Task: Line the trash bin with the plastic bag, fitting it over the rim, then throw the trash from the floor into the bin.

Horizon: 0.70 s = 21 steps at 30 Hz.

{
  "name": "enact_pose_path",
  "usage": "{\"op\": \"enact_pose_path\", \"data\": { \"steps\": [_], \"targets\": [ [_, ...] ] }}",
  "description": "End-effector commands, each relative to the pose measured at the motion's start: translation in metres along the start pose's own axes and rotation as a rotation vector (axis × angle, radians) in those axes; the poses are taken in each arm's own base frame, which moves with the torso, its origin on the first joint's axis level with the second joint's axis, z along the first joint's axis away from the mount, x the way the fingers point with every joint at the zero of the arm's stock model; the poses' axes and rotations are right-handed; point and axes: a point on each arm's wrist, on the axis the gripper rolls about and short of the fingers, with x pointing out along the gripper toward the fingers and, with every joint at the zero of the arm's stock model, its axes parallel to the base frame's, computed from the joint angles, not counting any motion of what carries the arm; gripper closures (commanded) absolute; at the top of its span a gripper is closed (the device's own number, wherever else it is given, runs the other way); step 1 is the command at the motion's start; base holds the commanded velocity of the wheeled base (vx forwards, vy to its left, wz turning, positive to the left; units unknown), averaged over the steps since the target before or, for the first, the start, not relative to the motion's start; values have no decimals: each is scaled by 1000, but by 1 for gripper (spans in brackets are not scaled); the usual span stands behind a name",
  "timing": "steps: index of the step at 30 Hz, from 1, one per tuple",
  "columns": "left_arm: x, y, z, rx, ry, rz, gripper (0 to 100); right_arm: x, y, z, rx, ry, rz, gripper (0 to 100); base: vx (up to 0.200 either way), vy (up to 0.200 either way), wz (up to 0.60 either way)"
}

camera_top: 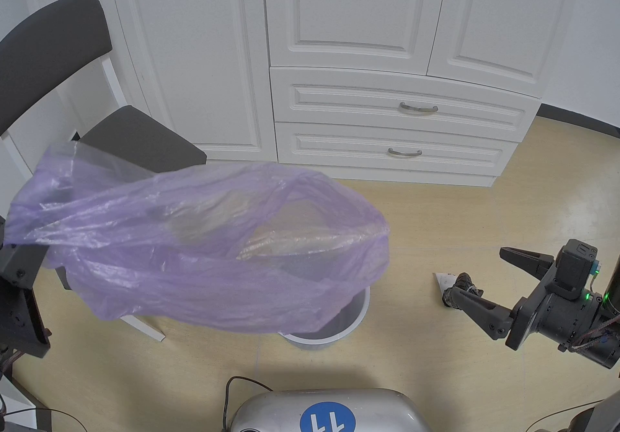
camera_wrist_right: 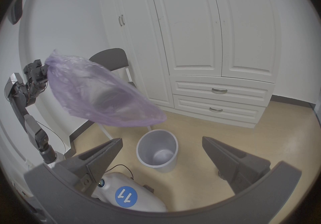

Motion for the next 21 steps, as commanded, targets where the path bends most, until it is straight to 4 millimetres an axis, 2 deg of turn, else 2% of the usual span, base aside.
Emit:
{"op": "enact_pose_path", "data": {
  "steps": [1, 6, 16, 21],
  "targets": [
    [-8, -2, 8, 14, -43, -15, 100, 5, 0, 0, 11, 10, -6, 0, 0, 0, 0],
    [-12, -5, 8, 15, -51, -75, 100, 10, 0, 5, 74, 10, -6, 0, 0, 0, 0],
    [-9, -4, 6, 5, -41, -79, 100, 49, 25, -25, 193, 198, 49, 0, 0, 0, 0],
    [-9, -4, 9, 9, -55, -76, 100, 55, 36, -34, 219, 248, 79, 0, 0, 0, 0]
  ]
}}
